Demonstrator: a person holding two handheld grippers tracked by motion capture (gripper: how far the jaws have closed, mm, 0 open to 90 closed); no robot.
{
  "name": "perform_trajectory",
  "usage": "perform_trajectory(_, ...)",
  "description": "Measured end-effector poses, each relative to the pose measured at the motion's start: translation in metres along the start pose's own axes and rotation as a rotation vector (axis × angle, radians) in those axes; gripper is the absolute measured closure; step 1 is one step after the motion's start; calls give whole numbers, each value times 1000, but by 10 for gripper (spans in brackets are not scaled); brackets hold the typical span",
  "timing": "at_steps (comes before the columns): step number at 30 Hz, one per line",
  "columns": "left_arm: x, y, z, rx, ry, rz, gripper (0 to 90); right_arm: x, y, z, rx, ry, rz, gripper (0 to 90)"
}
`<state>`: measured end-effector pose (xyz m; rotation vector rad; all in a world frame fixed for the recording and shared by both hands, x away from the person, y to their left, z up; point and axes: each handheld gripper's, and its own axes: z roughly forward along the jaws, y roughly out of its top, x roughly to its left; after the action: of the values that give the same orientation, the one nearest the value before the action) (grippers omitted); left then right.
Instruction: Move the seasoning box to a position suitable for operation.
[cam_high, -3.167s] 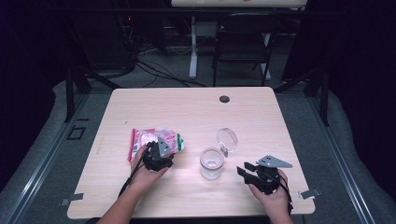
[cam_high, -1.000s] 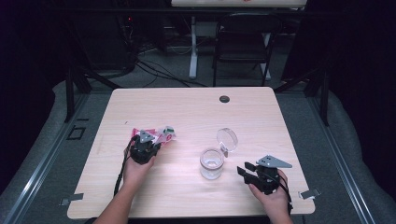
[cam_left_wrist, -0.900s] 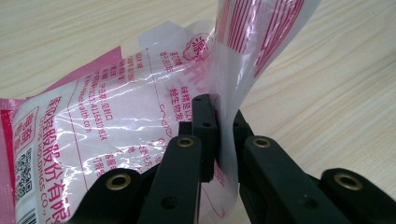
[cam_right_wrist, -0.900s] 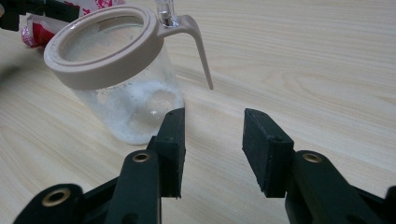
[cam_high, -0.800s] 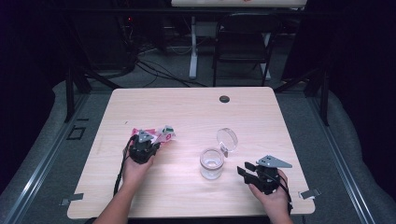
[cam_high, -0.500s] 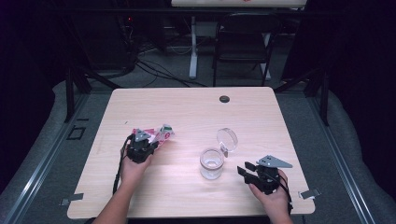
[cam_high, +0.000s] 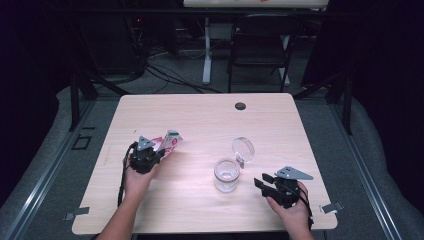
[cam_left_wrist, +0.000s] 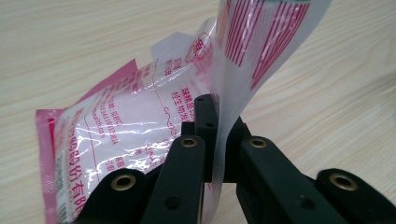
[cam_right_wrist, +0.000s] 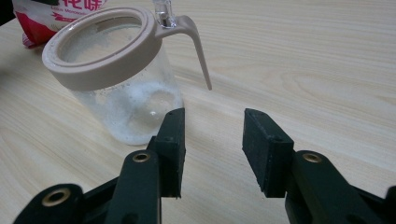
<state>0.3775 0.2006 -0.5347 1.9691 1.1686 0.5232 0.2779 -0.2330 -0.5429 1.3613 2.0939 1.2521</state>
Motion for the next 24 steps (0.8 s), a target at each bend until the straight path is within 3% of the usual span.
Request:
perform_trajectory(10,11,8,-23,-46,43,7,900,-2,0,-1,4,-2,6,595)
perform_trajectory(19,28,9,-46,-118,74,-49,900,-3,0,0,5,0,9,595)
perform_trajectory(24,36,9,-55,-134,92,-66,900,-2,-1,1,0,0,8,595)
